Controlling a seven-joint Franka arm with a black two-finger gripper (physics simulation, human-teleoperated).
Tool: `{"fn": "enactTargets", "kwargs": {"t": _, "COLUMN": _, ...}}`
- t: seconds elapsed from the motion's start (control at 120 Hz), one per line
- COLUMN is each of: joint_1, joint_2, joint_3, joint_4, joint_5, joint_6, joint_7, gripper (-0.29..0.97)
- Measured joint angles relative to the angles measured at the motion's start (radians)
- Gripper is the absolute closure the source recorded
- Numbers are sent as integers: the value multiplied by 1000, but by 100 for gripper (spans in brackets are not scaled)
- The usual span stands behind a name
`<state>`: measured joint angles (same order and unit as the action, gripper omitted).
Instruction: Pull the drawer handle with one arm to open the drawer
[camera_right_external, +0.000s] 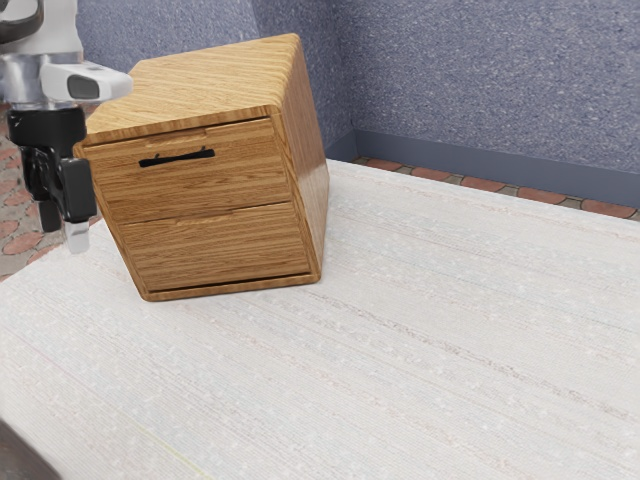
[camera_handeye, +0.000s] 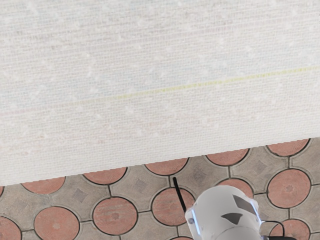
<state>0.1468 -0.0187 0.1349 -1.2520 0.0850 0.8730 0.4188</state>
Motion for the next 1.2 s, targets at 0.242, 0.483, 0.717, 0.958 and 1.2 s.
{"fn": "enactTargets", "kwargs": {"t": 0.242, "joint_1": -108, "joint_2": 8, "joint_3": -3, "joint_4": -6, "joint_5": 57, "joint_6": 231, "joint_7": 212, "gripper": 0}}
{"fn": "enactTargets", "kwargs": {"t": 0.483, "joint_1": 66, "joint_2": 17, "joint_3": -278, "joint_4": 38, "joint_5": 75, "joint_6": 370, "joint_7": 387, "gripper": 0}}
{"fn": "enactTargets", "kwargs": {"t": 0.717, "joint_1": 33, "joint_2": 23, "joint_3": -165, "joint_4": -65, "joint_5": 121, "joint_6": 584, "joint_7": 568, "gripper": 0}}
{"fn": "enactTargets", "kwargs": {"t": 0.958, "joint_1": 233, "joint_2": 31, "joint_3": -48, "joint_4": -129, "joint_5": 130, "joint_6": 735, "joint_7": 696, "gripper": 14}}
{"fn": "enactTargets", "kwargs": {"t": 1.2, "joint_1": 39, "joint_2": 121, "joint_3": -45, "joint_4": -1, "joint_5": 129, "joint_6": 789, "joint_7": 798, "gripper": 19}}
